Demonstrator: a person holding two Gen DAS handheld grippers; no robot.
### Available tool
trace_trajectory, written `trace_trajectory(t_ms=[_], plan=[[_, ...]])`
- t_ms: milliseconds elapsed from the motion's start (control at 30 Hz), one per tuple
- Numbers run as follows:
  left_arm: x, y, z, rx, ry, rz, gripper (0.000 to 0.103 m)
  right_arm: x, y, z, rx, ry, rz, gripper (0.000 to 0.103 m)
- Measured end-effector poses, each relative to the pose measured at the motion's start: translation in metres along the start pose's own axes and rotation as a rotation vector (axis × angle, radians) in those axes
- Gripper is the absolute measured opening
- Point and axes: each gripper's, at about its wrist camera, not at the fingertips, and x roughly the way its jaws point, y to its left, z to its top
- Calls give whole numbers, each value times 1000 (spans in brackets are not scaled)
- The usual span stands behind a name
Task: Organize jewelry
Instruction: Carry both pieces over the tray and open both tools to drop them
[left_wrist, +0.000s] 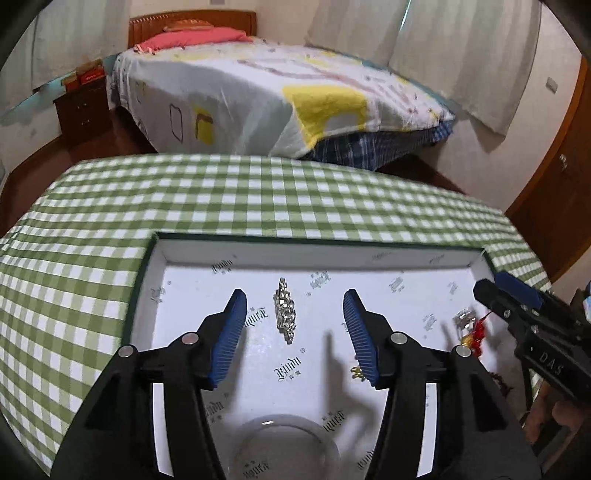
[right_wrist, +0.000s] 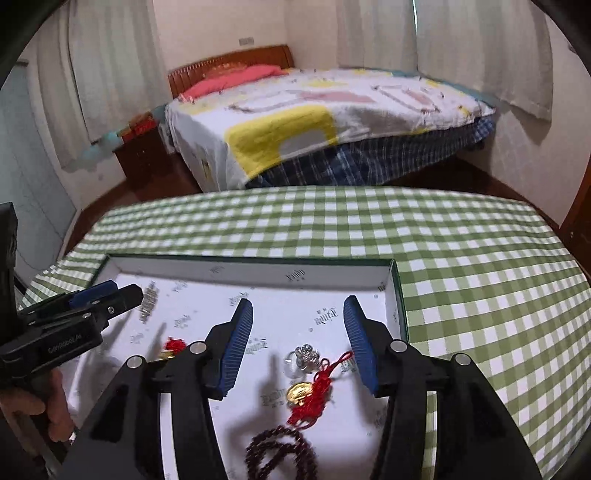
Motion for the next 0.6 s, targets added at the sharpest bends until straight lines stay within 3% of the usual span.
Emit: trace_trajectory(t_ms=[333, 600], plan=[[-84, -1, -25, 32, -193, 14, 64, -78, 31, -30, -64, -167, -2, 51], [-128, 11, -69, -11, -211, 15, 64, -115, 53, -75, -81, -191, 20, 51]])
